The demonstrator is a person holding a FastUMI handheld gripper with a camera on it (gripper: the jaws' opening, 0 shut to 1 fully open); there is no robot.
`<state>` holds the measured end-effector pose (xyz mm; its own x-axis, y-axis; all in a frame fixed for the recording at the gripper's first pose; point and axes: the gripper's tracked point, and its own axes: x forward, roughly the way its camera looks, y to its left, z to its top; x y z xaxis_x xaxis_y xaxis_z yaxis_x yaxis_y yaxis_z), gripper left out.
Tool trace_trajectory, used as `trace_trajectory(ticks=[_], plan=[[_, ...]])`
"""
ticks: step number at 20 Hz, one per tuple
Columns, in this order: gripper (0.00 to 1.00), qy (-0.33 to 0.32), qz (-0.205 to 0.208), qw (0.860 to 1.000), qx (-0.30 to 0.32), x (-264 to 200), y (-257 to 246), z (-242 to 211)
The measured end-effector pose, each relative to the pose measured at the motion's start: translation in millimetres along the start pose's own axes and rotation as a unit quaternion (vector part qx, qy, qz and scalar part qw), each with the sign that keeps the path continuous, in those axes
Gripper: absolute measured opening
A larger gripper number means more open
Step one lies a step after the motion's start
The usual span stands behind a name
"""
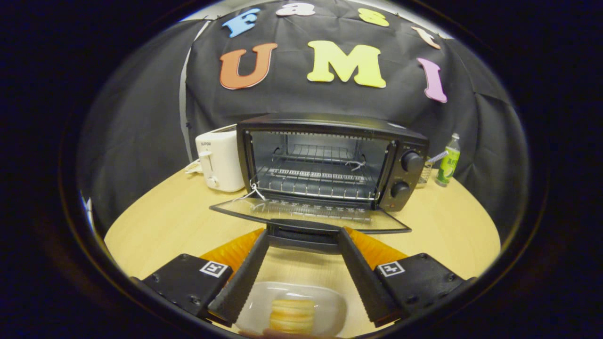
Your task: Open the toaster oven, put the food inside, and close the toaster oven door.
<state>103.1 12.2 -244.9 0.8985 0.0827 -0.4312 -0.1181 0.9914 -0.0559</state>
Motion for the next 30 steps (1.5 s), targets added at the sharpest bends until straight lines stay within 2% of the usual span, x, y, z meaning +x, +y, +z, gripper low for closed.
trace_trajectory(ticks=[3,5,7,13,16,21,23,25,28,30], plan=[[0.95,0.068,0.000,0.997,0.038,11.6,-4.2,-33.5],[0.95,0.055,-0.001,0.998,0.043,16.4,-5.2,-25.3],[0.93,0.066,-0.021,0.997,0.028,9.2,-14.7,-27.0],[0.93,0.067,-0.012,0.997,0.044,-25.4,-14.4,-27.5],[0.93,0.069,0.014,0.996,0.062,-55.5,-0.2,-48.2],[0.93,0.038,0.018,0.997,0.058,-91.0,5.3,-77.1],[0.93,0.034,0.024,0.998,0.037,-89.9,12.5,-86.8],[0.93,0.053,0.003,0.999,0.011,-82.2,6.7,-103.9],[0.93,0.093,0.007,0.995,0.022,-73.7,10.7,-127.6],[0.93,0.077,0.004,0.997,0.021,-71.0,8.6,-119.2]])
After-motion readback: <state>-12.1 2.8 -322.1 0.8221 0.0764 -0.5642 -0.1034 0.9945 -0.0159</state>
